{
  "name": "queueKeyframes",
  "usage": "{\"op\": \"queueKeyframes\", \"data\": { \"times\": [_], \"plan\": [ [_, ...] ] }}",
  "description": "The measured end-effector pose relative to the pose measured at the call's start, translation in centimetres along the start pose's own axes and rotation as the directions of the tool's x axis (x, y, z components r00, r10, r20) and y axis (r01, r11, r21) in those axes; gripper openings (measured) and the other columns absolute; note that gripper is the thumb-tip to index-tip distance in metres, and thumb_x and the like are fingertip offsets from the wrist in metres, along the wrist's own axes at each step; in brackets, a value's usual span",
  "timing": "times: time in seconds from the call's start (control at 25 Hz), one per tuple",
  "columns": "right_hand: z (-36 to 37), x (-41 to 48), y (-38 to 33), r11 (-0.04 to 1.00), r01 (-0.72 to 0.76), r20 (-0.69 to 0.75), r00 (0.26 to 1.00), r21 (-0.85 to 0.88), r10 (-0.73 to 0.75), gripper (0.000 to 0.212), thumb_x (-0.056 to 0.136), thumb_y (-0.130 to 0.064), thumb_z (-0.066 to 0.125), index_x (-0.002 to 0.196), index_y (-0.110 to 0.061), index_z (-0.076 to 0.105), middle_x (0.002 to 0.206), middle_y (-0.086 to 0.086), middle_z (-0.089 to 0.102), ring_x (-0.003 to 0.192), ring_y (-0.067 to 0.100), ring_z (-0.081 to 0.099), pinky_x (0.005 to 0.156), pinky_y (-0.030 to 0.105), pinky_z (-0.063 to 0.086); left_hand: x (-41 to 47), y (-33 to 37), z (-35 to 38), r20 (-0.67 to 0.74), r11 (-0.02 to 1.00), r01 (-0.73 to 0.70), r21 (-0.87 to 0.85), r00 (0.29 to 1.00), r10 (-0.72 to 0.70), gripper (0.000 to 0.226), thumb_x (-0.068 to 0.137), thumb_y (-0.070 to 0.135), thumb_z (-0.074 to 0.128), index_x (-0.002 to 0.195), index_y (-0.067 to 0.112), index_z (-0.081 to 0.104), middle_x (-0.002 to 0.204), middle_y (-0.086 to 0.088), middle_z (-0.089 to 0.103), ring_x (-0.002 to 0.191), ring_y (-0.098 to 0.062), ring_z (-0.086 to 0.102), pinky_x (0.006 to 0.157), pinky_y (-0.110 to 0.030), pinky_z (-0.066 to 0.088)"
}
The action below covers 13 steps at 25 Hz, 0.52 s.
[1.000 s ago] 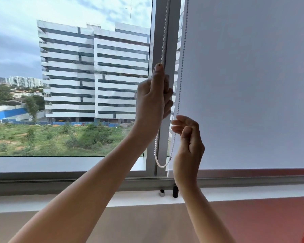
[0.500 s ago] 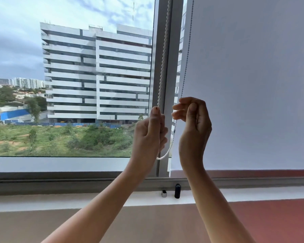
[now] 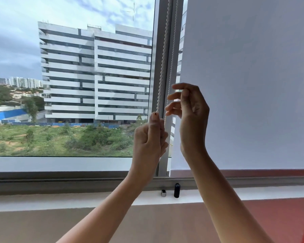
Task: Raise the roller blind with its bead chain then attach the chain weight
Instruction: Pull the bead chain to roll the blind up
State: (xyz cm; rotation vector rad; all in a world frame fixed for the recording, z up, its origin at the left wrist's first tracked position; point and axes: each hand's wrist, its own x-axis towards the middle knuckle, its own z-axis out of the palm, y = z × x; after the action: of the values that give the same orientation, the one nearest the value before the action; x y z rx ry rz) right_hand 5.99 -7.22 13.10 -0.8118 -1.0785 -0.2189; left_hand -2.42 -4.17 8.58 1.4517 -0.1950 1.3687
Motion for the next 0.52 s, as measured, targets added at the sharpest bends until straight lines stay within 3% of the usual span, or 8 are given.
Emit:
{"op": "queueKeyframes", "data": {
  "times": [0.24,0.36,0.44,0.52],
  "plan": [
    [0.6,0.9,-1.9,0.992,-0.067,0.142,0.989,0.105,0.052,0.026,0.104,-0.01,0.035,0.113,0.001,0.058,0.087,0.012,0.067,0.063,0.02,0.064,0.058,0.029,0.054,-4.3,-2.6,-2.2,-0.085,0.979,0.173,0.107,0.983,-0.164,0.045,0.09,0.042,0.036,0.047,0.028,0.032,0.04,0.014,0.025,0.035,0.0,0.02,0.035,-0.011,0.022],
    [1.7,1.1,-2.2,0.985,-0.162,0.182,0.972,0.058,0.149,0.029,0.105,-0.016,0.036,0.118,-0.001,0.057,0.092,0.005,0.067,0.07,0.015,0.064,0.067,0.028,0.056,-4.4,-2.7,-3.1,-0.084,0.974,0.191,0.122,0.98,-0.181,0.043,0.09,0.041,0.035,0.049,0.027,0.031,0.041,0.014,0.023,0.034,-0.002,0.018,0.034,-0.012,0.021],
    [2.7,1.9,-2.6,0.979,-0.205,0.172,0.964,-0.013,0.204,0.027,0.104,-0.017,0.04,0.117,-0.002,0.059,0.097,0.004,0.066,0.078,0.015,0.062,0.074,0.031,0.055,-4.3,-2.8,-2.9,-0.063,0.975,0.187,0.117,0.982,-0.181,0.042,0.09,0.041,0.035,0.054,0.022,0.027,0.043,0.014,0.021,0.035,-0.003,0.016,0.033,-0.014,0.019],
    [3.5,2.7,-3.3,0.952,-0.292,0.27,0.927,0.088,0.259,0.028,0.105,-0.012,0.035,0.107,-0.004,0.062,0.094,0.007,0.066,0.073,0.016,0.059,0.068,0.031,0.055,-4.1,-3.0,-2.9,-0.038,0.973,0.198,0.119,0.98,-0.195,0.042,0.092,0.04,0.034,0.058,0.019,0.023,0.043,0.013,0.021,0.035,-0.003,0.016,0.034,-0.014,0.018]
  ]
}}
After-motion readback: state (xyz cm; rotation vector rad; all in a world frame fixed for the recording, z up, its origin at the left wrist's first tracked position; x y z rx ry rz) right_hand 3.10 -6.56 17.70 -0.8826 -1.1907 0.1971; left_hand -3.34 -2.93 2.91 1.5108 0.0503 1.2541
